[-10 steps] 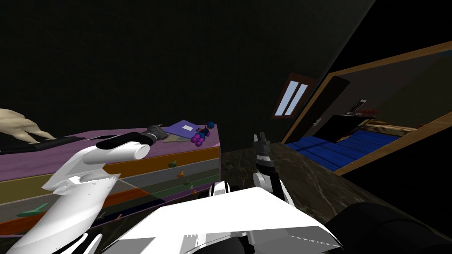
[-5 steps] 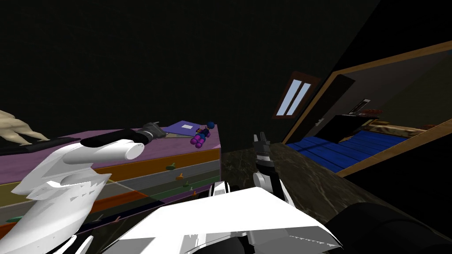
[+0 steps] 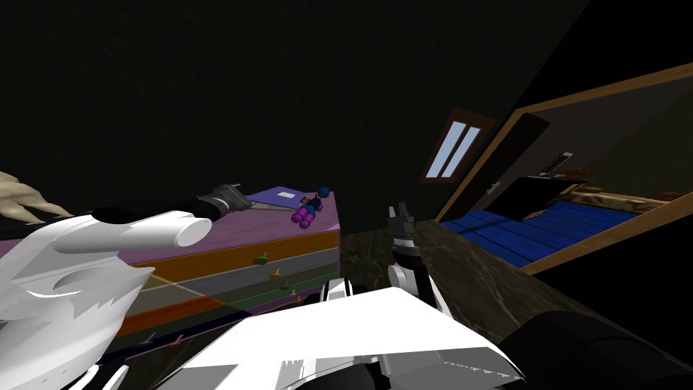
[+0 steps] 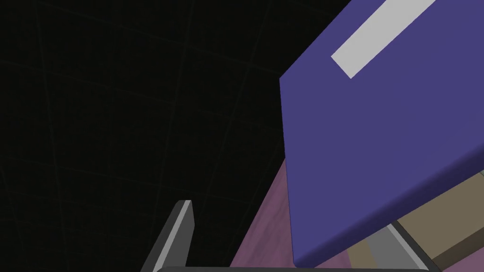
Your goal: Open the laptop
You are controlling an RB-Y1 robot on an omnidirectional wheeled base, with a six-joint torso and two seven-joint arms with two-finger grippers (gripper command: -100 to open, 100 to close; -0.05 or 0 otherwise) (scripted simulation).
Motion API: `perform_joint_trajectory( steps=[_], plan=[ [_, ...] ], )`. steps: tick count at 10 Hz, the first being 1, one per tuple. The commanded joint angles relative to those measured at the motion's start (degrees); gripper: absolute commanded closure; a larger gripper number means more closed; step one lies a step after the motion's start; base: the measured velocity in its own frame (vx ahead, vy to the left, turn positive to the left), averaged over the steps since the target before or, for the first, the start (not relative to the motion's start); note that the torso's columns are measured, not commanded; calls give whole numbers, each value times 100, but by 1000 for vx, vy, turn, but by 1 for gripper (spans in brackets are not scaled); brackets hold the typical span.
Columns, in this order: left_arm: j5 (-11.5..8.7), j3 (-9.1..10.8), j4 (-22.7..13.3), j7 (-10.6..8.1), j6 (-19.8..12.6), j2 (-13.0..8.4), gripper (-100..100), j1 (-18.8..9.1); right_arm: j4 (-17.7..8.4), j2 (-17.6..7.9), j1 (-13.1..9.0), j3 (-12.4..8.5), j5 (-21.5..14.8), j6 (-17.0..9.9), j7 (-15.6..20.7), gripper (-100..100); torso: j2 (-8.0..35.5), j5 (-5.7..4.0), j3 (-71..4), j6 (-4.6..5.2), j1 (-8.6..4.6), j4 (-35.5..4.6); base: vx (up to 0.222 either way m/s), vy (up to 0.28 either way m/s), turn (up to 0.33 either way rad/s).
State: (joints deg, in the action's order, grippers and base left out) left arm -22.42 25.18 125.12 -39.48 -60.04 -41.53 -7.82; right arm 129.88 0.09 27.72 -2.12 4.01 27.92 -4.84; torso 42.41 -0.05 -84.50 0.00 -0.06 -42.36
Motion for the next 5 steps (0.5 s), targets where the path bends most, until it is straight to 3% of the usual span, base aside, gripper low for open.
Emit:
perform_joint_trajectory(
  steps=[1, 5],
  plan=[
    [-1, -7, -7, 2, -4, 4, 0, 7, 0, 0, 0, 0, 0, 0, 0, 0, 2, -3, 1, -2, -1, -4, 0, 0, 0],
    [-3, -8, -4, 1, 2, 4, 0, -1, 0, 0, 0, 0, 0, 0, 0, 0, -11, 8, -6, -4, 12, 8, 0, 0, 0]
  ],
)
